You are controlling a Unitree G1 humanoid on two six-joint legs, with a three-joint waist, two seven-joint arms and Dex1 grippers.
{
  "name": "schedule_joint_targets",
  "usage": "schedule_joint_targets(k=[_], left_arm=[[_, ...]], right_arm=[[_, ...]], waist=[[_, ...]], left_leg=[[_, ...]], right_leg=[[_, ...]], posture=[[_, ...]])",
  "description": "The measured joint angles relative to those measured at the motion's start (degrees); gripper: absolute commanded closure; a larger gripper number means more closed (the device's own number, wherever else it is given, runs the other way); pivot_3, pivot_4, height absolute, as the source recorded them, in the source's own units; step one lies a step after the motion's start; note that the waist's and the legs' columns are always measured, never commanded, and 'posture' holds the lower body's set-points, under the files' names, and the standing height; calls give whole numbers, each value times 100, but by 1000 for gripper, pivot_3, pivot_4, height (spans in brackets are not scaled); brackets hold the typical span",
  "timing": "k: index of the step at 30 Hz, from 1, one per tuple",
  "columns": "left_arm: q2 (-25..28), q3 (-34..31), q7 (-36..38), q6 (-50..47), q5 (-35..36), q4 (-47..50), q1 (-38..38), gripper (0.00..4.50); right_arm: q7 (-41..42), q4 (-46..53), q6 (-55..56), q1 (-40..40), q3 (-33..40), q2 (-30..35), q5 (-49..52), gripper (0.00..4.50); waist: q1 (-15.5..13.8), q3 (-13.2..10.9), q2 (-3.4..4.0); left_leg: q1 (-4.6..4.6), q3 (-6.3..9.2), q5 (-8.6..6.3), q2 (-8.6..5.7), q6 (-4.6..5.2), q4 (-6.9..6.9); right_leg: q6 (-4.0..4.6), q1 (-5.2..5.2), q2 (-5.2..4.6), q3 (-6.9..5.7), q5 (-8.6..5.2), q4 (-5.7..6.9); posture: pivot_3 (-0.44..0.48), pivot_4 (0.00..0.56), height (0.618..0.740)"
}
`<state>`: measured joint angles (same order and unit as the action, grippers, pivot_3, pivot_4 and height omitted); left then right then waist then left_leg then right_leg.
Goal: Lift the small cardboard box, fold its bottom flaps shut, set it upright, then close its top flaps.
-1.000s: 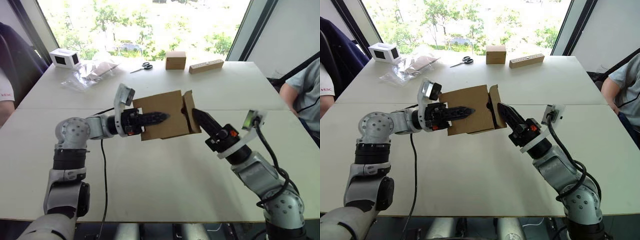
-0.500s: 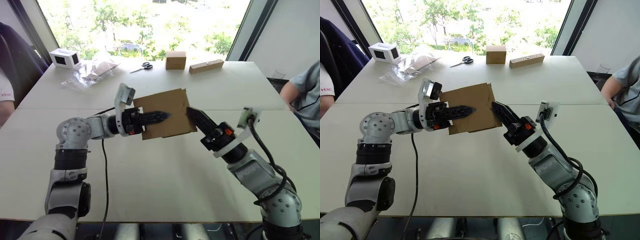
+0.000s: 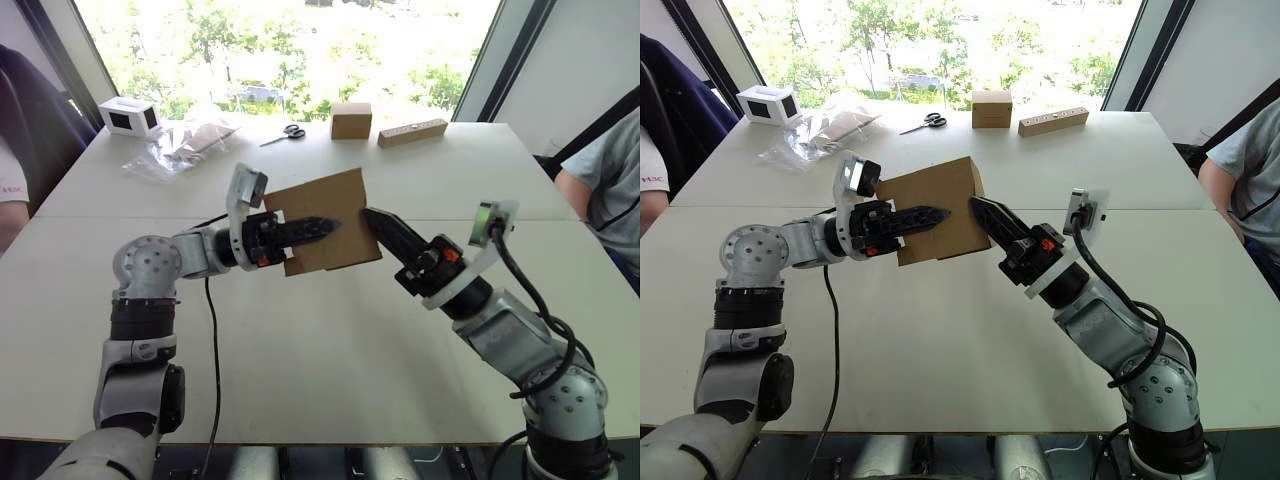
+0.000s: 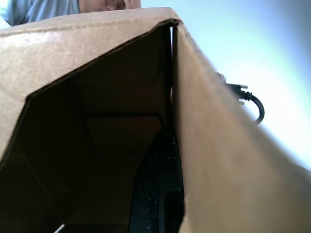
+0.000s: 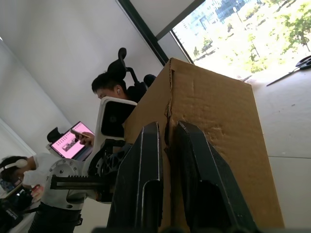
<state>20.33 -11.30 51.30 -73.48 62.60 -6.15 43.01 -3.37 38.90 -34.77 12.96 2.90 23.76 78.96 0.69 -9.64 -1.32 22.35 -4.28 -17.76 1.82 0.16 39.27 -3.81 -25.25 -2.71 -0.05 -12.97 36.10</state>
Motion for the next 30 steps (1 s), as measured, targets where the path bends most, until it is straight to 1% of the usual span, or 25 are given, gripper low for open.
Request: schedule_joint_targets(k=[6, 9, 12, 15, 17, 18, 22, 27, 30], left_arm=[[-43, -52, -57, -32, 17, 0, -1, 4500], [-43, -30, -53, -87, 19, 1, -3, 4500], [-38, -27, -52, -89, 28, 1, -4, 4500], [-3, -29, -49, -89, 31, 1, -6, 4500], [24, -29, -45, -88, 32, 1, -7, 4500], [25, -29, -42, -87, 34, 1, -7, 4500], [24, -28, -24, -77, 39, 1, -11, 4500], [22, -26, -20, -73, 44, 2, -17, 4500], [77, -68, -5, -74, 45, 2, -61, 4500]], right_arm=[[43, -47, -44, 58, 31, 85, -49, 3963], [128, -49, -110, 20, 224, 287, 123, 3963], [170, -50, -116, -105, 380, 378, 357, 3963], [155, -109, -37, -192, 691, 421, 636, 3963], [149, -172, 65, -196, 901, 431, 790, 4484], [158, -202, 82, -202, 925, 431, 780, 4492], [222, -332, 83, -250, 798, 388, 548, 4492], [294, -389, -37, -160, 201, 149, 190, 4492], [374, -391, -117, -58, 22, 143, -105, 4492]], waist=[[6, 0, 0], [3, 0, 0], [3, 0, 0], [3, 0, 0], [6, 0, -1], [9, 0, -1], [12, 0, -1], [12, 0, 0], [10, 0, -1]], left_leg=[[1, -2, 0, -1, 0, 0], [1, -2, 0, -1, 0, 0], [1, -1, 0, -1, 0, 0], [1, -2, 0, -1, 0, 0], [1, -2, 0, -1, 0, 0], [0, -2, 0, -1, 0, 0], [0, -1, 0, 1, 0, -1], [0, -1, 0, 1, 0, -2], [1, -2, 0, 0, 0, -2]], right_leg=[[0, -1, -3, 1, 0, -2], [0, 0, -3, 0, 0, -1], [0, 0, -2, 0, 0, -1], [0, 0, -2, 1, 0, -2], [0, 0, -2, 1, 0, -1], [0, 0, 0, 1, 0, -1], [0, -1, 3, 0, 0, -1], [0, -2, 2, 1, 0, 0], [0, -2, -2, 1, 0, -2]], posture=[[0, 150, 740], [0, 150, 740], [0, 150, 740], [0, 150, 740], [0, 150, 740], [0, 150, 740], [0, 150, 740], [0, 150, 740], [0, 150, 740]])
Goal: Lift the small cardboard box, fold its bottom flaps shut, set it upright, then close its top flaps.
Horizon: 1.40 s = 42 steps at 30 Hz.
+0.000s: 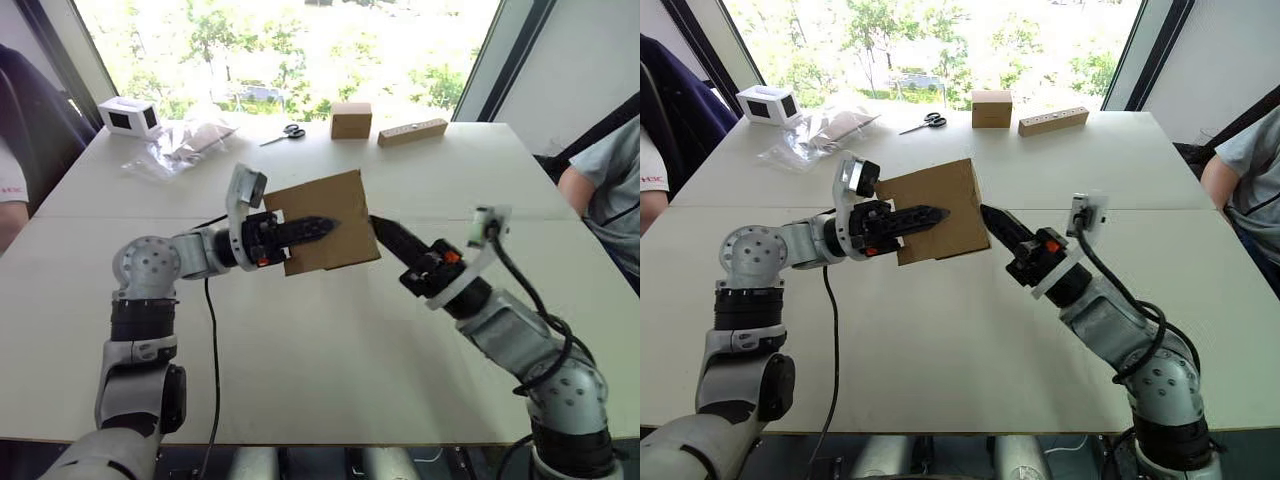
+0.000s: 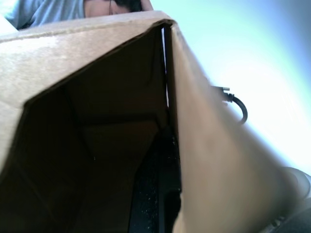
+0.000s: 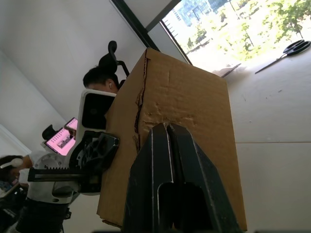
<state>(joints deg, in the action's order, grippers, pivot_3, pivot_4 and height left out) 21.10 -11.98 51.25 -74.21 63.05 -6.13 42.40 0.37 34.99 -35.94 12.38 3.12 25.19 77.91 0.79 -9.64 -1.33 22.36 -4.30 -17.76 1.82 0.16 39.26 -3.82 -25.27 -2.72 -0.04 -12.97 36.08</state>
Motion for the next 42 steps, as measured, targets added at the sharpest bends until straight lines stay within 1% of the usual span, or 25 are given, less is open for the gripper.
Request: schedule_joint_targets(k=[5, 9, 12, 13, 14, 16, 17, 18, 23, 24, 25, 26, 27, 28, 32, 33, 35, 36, 38, 41, 42], left_arm=[[40, 3, 2, 1, -7, 0, -9, 4500], [34, 61, 8, 4, -14, 0, -6, 4500], [184, 231, 91, 7, -103, 8, 58, 4500], [282, 303, 124, 13, -172, 7, 125, 4500], [500, 537, 162, -1, -326, 16, 268, 4500], [890, 937, 259, 34, -663, 66, 568, 4500], [1118, 1246, 440, 204, -937, 141, 756, 4500], [1238, 1485, 600, 333, -1132, 221, 887, 4500], [1501, 2840, 1373, 1070, -2220, 99, 1693, 4500], [1567, 3143, 1553, 1249, -2483, 39, 1880, 4500], [1705, 3626, 1843, 1529, -2902, -7, 2190, 4500], [1756, 3921, 2037, 1772, -3199, -39, 2397, 4500], [1770, 4121, 2187, 2009, -3447, -79, 2536, 4500], [1787, 4566, 2529, 2619, -3993, -199, 2760, 4500], [1777, 5362, 3320, 3918, -5022, -525, 2910, 4500], [1761, 5448, 3422, 4081, -5166, -594, 2924, 4500], [1683, 5731, 3742, 4672, -5699, -861, 3052, 4500], [1662, 5799, 3798, 4902, -5872, -921, 3080, 4500], [1524, 5965, 3862, 5663, -6378, -1183, 3094, 4500], [1218, 6123, 3863, 6384, -6942, -1625, 3039, 3783], [1115, 6118, 3849, 6431, -7006, -1724, 3042, 3369]], right_arm=[[65, 4, -56, 9, -82, 12, -295, 4492], [71, 50, -77, -43, 75, 89, -283, 4492], [106, 146, -119, -223, 403, 421, -162, 4492], [114, 168, -116, -303, 588, 524, -126, 4492], [142, 213, -125, -452, 814, 755, -81, 4492], [232, 281, -156, -735, 1251, 1177, -17, 4492], [301, 352, -191, -877, 1485, 1370, 9, 4492], [358, 405, -231, -961, 1585, 1505, 18, 4492], [620, 561, -381, -1223, 1678, 1915, 57, 4492], [657, 565, -383, -1239, 1691, 1938, 53, 4492], [698, 588, -392, -1241, 1694, 2005, 49, 4492], [725, 604, -392, -1238, 1693, 2028, 46, 4492], [739, 606, -391, -1226, 1685, 2028, 36, 4492], [765, 603, -387, -1169, 1630, 2021, -22, 4492], [806, 598, -373, -1022, 1395, 1969, -256, 4492], [819, 597, -373, -1007, 1349, 1967, -304, 4492], [854, 583, -373, -926, 1211, 1906, -449, 4492], [865, 579, -373, -892, 1167, 1883, -489, 4492], [914, 536, -372, -760, 1026, 1834, -619, 4492], [962, 475, -363, -663, 952, 1699, -767, 4500], [967, 463, -362, -655, 926, 1668, -802, 4500]], waist=[[-12, 0, 0], [-8, 0, 0], [-16, -1, -1], [-14, -1, -2], [-22, -2, -2], [-27, -2, -3], [-23, -2, -2], [-17, -2, -2], [-16, -3, -4], [-18, -4, -5], [-19, -6, -7], [-18, -5, -6], [-18, -5, -5], [-20, -5, -5], [-19, -5, -5], [-22, -6, -5], [-30, -7, -7], [-31, -7, -7], [-35, -7, -7], [-48, -7, -8], [-59, -7, -8]], left_leg=[[2, 0, 0, -1, 0, 0], [1, 0, 0, -1, 0, 0], [3, 1, 0, -1, 0, 0], [2, 0, 0, -1, 0, 0], [6, 0, 0, -5, 0, 0], [5, 0, 0, -6, 0, -2], [4, -2, -1, -6, 1, -4], [3, -3, -1, -6, 1, -6], [2, -2, -1, -9, 2, -7], [2, -2, -1, -10, 2, -6], [2, -2, -1, -12, 2, -7], [2, -2, -1, -11, 2, -7], [4, -2, -2, -11, 2, -8], [4, -4, -3, -11, 5, -8], [12, -7, -6, -10, 10, -8], [16, -6, -6, -9, 10, -8], [18, -6, -6, -9, 10, -8], [18, -6, -7, -10, 12, -8], [19, -7, -8, -9, 13, -7], [25, -5, -8, -8, 14, -6], [26, -5, -9, -9, 15, -6]], right_leg=[[0, 0, -1, -1, 0, -1], [0, -1, 0, -1, 0, 0], [1, 0, -1, -2, -1, -1], [1, -1, -1, -1, -1, -1], [1, -4, -1, -1, -1, -3], [2, -2, -1, -1, -1, -6], [2, -2, -1, 0, -2, -7], [3, -2, -1, 2, -2, -8], [4, -4, 7, 2, -3, -6], [4, -4, 9, 1, -3, -5], [5, -5, 11, 3, -3, -6], [6, -5, 11, 3, -4, -8], [6, -5, 11, 3, -4, -8], [6, -6, 11, 4, -4, -11], [6, -14, 11, 7, -5, -13], [6, -16, 11, 6, -5, -13], [6, -17, 11, 6, -5, -14], [6, -16, 11, 6, -5, -16], [5, -15, 8, 6, -5, -19], [4, -16, 7, 5, -4, -20], [2, -16, 7, 4, -4, -20]], posture=[[0, 150, 740], [0, 150, 740], [0, 150, 740], [0, 150, 740], [0, 150, 740], [0, 150, 740], [0, 150, 740], [0, 150, 740], [0, 150, 740], [0, 150, 740], [0, 150, 740], [0, 150, 740], [0, 150, 740], [0, 150, 740], [0, 150, 740], [0, 150, 740], [0, 150, 740], [0, 150, 740], [0, 150, 740], [0, 150, 740], [0, 150, 740]])
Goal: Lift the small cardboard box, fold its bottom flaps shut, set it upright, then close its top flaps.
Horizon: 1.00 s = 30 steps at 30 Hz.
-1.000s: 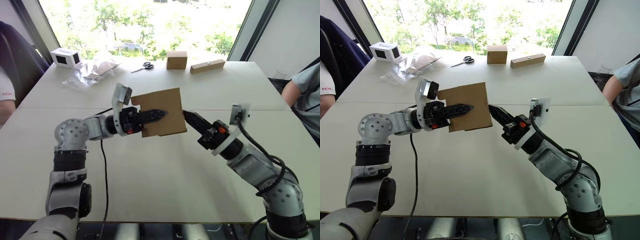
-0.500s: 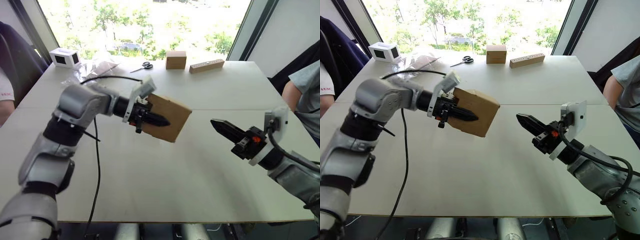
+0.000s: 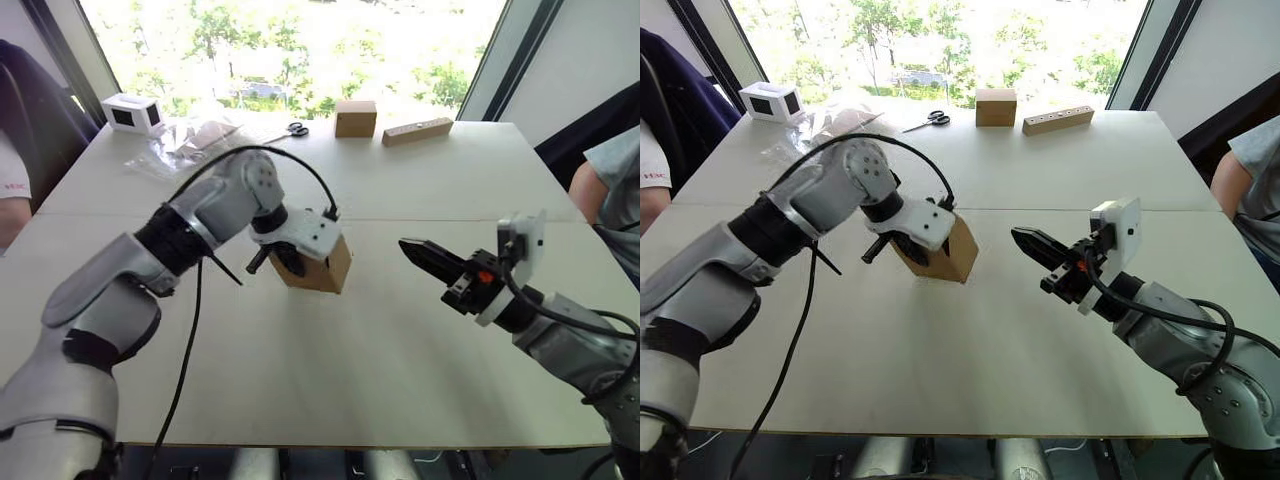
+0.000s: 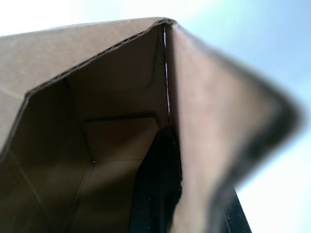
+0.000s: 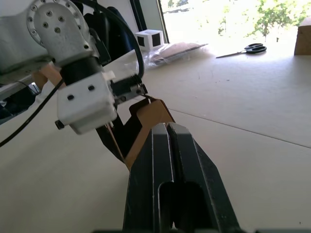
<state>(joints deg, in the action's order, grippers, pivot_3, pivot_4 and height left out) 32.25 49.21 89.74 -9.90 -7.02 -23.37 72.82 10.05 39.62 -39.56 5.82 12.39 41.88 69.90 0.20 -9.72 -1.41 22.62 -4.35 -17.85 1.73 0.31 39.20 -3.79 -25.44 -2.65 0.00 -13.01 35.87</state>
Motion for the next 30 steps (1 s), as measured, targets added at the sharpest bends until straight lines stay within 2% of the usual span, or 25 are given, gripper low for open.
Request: schedule_joint_targets(k=[3, 8, 9, 11, 15, 18, 19, 20, 22, 23, 26, 30], left_arm=[[-352, -136, -14, -2, -116, -259, 70, 2193], [-440, -648, 183, -711, -44, -132, 304, 232], [-441, -696, 206, -850, 15, -74, 329, 67], [-387, -819, 252, -1387, 305, 105, 464, 67], [146, -1333, 258, -2257, 1028, 365, 895, 67], [496, -1569, 258, -2567, 1536, 405, 820, 67], [541, -1696, 259, -2630, 1732, 403, 695, 564], [549, -1835, 259, -2703, 1851, 362, 566, 772], [529, -2166, 199, -2745, 2008, 181, 326, 1487], [522, -2436, 29, -2741, 2039, 3, 164, 1937], [498, -2821, -295, -2683, 2053, -435, -77, 2914], [424, -3014, -724, -2595, 1935, -953, -285, 4484]], right_arm=[[47, -27, -2, 9, -69, -42, -118, 4500], [63, -86, -4, 87, -76, -104, -243, 4500], [67, -97, -4, 117, -77, -112, -261, 4500], [87, -113, -7, 143, -79, -128, -281, 4500], [108, -127, -16, 146, -87, -191, -331, 4500], [109, -142, -25, 149, -92, -208, -343, 4500], [108, -142, -32, 152, -99, -230, -343, 4500], [106, -142, -44, 158, -122, -258, -348, 4500], [101, -141, -77, 181, -225, -281, -399, 4500], [96, -138, -111, 197, -323, -293, -488, 4500], [49, -137, -180, 227, -561, -292, -803, 4500], [39, -138, -280, 254, -888, -288, -1319, 4500]], waist=[[-43, 0, 0], [-46, 0, 0], [-47, 0, 0], [-49, -1, -1], [14, 0, 2], [45, 1, 5], [46, 1, 5], [46, 1, 4], [46, 1, 4], [49, 1, 4], [51, 1, 4], [27, 0, 2]], left_leg=[[2, -1, -4, -1, 7, 1], [-2, 0, -8, 0, 14, 1], [-2, 1, -8, 1, 14, 1], [-1, 2, -8, 3, 14, 2], [-9, 1, -8, 6, 14, 2], [-15, 3, -8, 9, 14, 1], [-16, 3, -8, 9, 14, 2], [-16, 3, -8, 9, 14, 3], [-16, 1, -7, 8, 14, 7], [-16, 1, -7, 8, 14, 9], [-17, -1, -7, 7, 14, 10], [-9, 0, -7, 4, 14, 10]], right_leg=[[-5, -1, 1, 0, -1, -2], [-11, -1, 7, 0, -4, 4], [-11, -2, 7, 0, -4, 6], [-13, -3, 7, -1, -4, 10], [-22, -2, 7, 1, -6, 17], [-24, 0, 7, 0, -6, 24], [-23, 0, 6, 0, -6, 26], [-23, 1, 6, 0, -6, 28], [-23, 1, 5, 1, -5, 29], [-23, 1, 5, 1, -5, 30], [-34, 2, 4, 2, 1, 29], [-37, 1, 3, -1, 3, 25]], posture=[[0, 150, 740], [0, 150, 740], [0, 150, 740], [0, 150, 740], [0, 150, 740], [0, 150, 740], [0, 150, 740], [0, 150, 740], [0, 150, 740], [0, 150, 740], [0, 150, 740], [0, 150, 740]])
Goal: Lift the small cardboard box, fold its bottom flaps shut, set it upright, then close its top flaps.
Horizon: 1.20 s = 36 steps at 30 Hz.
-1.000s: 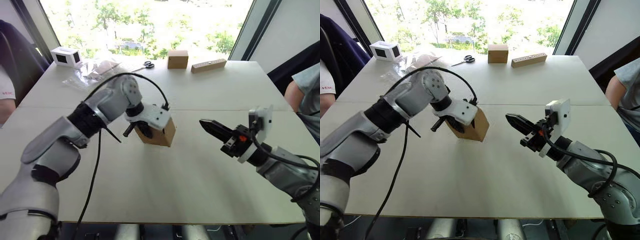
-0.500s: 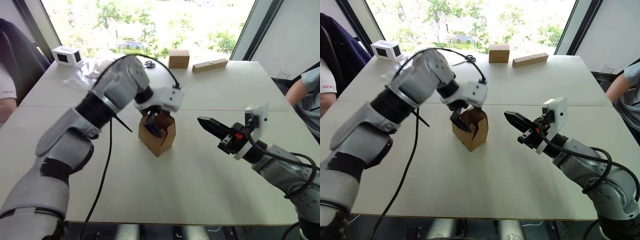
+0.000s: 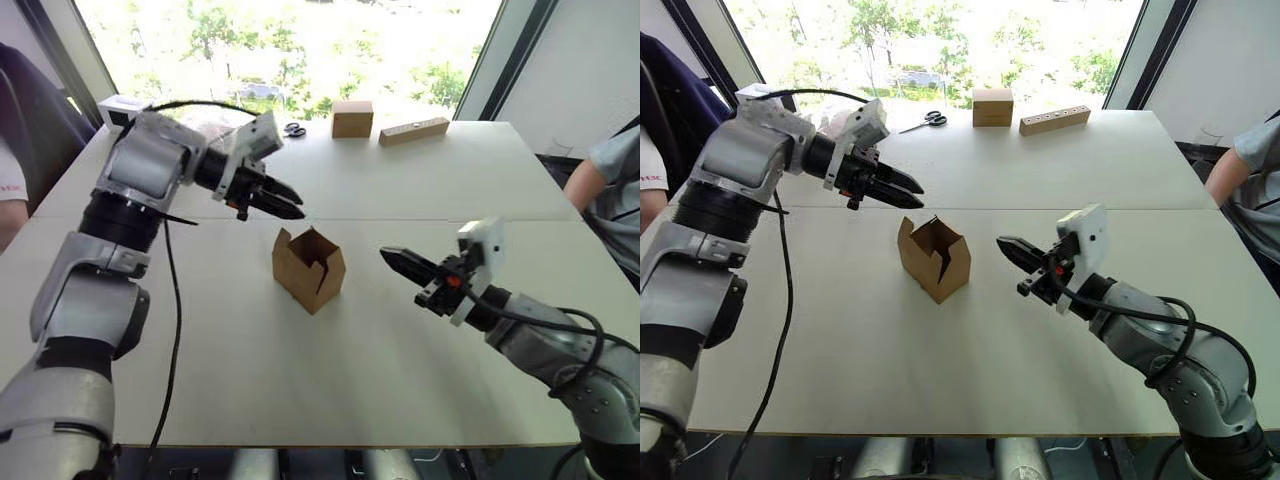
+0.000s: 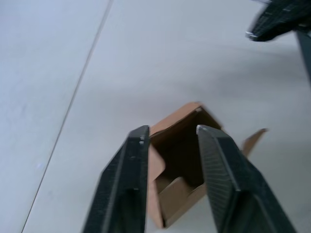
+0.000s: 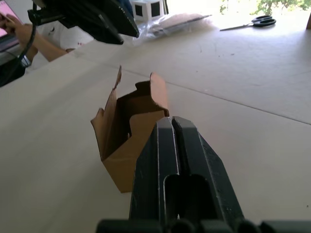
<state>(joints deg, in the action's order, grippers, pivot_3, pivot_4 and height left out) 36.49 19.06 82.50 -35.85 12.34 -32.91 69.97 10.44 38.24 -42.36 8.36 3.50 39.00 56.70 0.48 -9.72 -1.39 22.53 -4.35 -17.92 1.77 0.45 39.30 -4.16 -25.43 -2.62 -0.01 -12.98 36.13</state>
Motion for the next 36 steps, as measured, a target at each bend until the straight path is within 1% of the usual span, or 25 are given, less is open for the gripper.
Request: schedule_joint_targets(k=[2, 3, 6, 9, 13, 17, 21, 26, 30, 32, 36], left_arm=[[-108, -233, -347, 326, -63, -379, -103, 4484], [-190, -419, -632, 528, -81, -698, -210, 4484], [-355, -541, -1112, 897, -245, -1384, -616, 4484], [-463, -500, -1240, 1276, -497, -1665, -1028, 4484], [-576, -496, -1271, 1508, -644, -1654, -1275, 4484], [-733, -500, -1164, 1458, -656, -1336, -1599, 4484], [-693, -501, -788, 1021, -517, -435, -2070, 4484], [-435, -427, -321, 491, -324, 612, -2563, 4484], [-254, -374, -95, 204, -239, 1209, -2804, 4484], [-144, -275, 10, 111, -203, 1474, -2932, 4484], [-50, -175, 101, -9, -172, 1638, -3017, 4484]], right_arm=[[-3, 0, -61, 71, -200, -12, -271, 4500], [-13, -6, -110, 116, -349, -43, -420, 4500], [-14, -26, -267, 186, -693, -126, -713, 4500], [5, -148, -450, 245, -987, -147, -1089, 4500], [25, -337, -587, 267, -1166, -304, -1407, 4500], [142, -456, -618, 256, -1240, -422, -1625, 4500], [332, -573, -614, 89, -1302, -418, -1935, 4500], [562, -622, -613, -31, -1309, -423, -2168, 4500], [715, -622, -621, -58, -1217, -415, -2226, 4500], [808, -622, -652, -111, -1134, -397, -2249, 4500], [953, -621, -733, -192, -1013, -296, -2310, 4500]], waist=[[4, 1, 0], [10, 3, 2], [30, 3, 1], [15, 1, -1], [-17, 2, -2], [5, 2, -2], [15, 3, -1], [26, 3, 0], [20, 3, 1], [17, 4, 1], [11, 4, 1]], left_leg=[[-3, -4, 0, -1, 0, 0], [-6, -5, 0, -2, 0, 0], [-7, -6, 0, -1, 0, 1], [-3, -5, 0, -1, -1, 1], [-2, -6, 0, -3, -1, 2], [-2, -8, 0, -4, -1, 5], [-4, -5, 0, -1, -1, 5], [-13, -4, 2, 2, -3, 5], [-15, -3, 3, 2, -6, 9], [-15, -4, 3, 2, -6, 11], [-11, -4, 3, 1, -5, 19]], right_leg=[[0, 1, -6, 2, 0, -1], [-1, 4, -7, 2, 1, 0], [-3, 2, -3, 3, 2, 2], [-2, 0, -2, -2, 2, 3], [-2, 3, -10, -2, 3, 1], [-2, 4, -14, 0, 3, 0], [-2, 4, -8, 0, 3, 5], [1, 5, -2, 0, 5, 13], [5, 8, -2, 0, 5, 16], [5, 9, -4, 1, 5, 15], [6, 9, -5, 1, 5, 15]], posture=[[0, 150, 740], [0, 150, 740], [0, 150, 740], [0, 150, 740], [0, 150, 740], [0, 150, 740], [0, 150, 740], [0, 150, 740], [0, 150, 740], [0, 150, 740], [0, 150, 740]])
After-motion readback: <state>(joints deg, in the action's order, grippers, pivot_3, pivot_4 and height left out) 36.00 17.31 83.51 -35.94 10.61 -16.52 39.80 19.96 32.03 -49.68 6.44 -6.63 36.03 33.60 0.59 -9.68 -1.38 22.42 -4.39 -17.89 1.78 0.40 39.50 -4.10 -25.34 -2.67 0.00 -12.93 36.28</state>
